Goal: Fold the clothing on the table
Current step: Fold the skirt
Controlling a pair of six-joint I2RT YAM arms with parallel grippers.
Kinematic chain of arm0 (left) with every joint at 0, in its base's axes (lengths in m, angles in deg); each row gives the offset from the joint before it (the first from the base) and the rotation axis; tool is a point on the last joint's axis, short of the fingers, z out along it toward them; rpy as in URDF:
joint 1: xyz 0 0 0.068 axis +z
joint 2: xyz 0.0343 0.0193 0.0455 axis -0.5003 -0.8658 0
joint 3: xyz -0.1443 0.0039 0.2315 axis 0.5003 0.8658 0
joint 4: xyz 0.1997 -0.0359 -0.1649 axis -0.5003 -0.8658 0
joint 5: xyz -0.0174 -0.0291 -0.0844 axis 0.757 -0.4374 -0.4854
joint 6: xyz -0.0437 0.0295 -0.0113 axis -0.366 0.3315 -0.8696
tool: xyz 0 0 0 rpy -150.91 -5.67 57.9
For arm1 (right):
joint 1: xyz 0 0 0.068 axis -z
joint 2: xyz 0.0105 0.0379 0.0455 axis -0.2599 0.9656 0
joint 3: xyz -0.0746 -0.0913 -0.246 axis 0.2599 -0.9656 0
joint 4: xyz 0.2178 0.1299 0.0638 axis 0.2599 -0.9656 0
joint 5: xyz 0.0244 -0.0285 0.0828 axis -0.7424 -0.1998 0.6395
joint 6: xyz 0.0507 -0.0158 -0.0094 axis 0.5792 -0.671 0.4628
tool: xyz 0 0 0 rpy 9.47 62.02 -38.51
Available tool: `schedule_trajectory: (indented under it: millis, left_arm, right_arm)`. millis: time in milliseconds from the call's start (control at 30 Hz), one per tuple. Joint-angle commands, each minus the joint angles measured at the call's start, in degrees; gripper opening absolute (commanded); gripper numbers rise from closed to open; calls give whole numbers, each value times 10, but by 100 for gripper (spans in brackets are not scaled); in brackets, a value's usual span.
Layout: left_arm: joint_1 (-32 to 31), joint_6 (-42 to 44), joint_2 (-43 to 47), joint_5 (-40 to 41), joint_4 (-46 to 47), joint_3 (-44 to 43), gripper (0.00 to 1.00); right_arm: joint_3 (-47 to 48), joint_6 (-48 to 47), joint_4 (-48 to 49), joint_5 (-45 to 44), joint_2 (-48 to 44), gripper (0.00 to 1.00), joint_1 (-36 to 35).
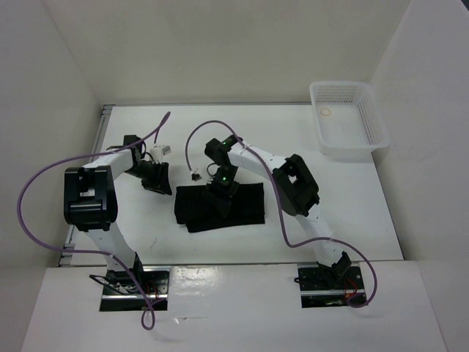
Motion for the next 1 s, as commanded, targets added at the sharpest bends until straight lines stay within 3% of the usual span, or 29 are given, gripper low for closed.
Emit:
schedule_trajectory:
  millis: [0,433,567,967]
  left_arm:
    - [-1,15,12,-20,-7,-18,47]
    - [-21,26,-32,-77,-13,-61,51]
    - [-33,10,-38,-39,22,-66,58]
    - [-55,3,-83,0,22,-66,58]
  right_arm:
    - [4,-5,85,-119,16,86,10]
    - [57,-5,87,-126,35,86,-13]
    - [51,-5,87,-126,24,86,-13]
    - [23,12,97,-126,2,86,-13]
